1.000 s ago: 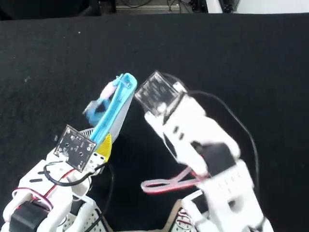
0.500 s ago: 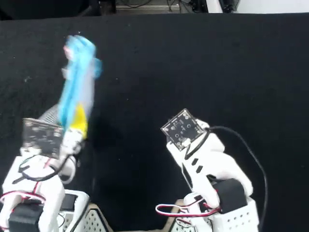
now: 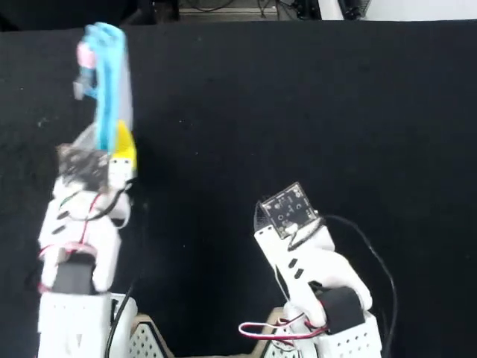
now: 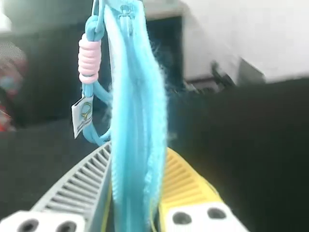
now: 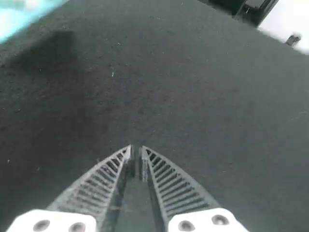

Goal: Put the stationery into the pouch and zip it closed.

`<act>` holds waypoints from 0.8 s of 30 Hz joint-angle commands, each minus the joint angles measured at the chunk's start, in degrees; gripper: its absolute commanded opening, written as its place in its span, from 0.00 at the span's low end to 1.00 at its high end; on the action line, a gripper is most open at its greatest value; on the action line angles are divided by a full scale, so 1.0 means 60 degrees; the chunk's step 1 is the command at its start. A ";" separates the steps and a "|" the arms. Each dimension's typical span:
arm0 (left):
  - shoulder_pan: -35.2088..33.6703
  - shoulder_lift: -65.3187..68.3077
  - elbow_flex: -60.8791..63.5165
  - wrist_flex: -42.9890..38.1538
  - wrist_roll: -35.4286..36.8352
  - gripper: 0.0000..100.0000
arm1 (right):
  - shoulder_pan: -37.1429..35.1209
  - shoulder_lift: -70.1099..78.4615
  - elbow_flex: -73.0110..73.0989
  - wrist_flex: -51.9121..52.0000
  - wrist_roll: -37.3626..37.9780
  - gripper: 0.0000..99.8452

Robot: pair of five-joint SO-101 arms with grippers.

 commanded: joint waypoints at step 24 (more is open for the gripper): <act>0.3216 0.8044 -0.6850 0.3985 0.2447 0.23 | 0.0147 -0.0886 0.0593 -0.0396 -0.0117 0.02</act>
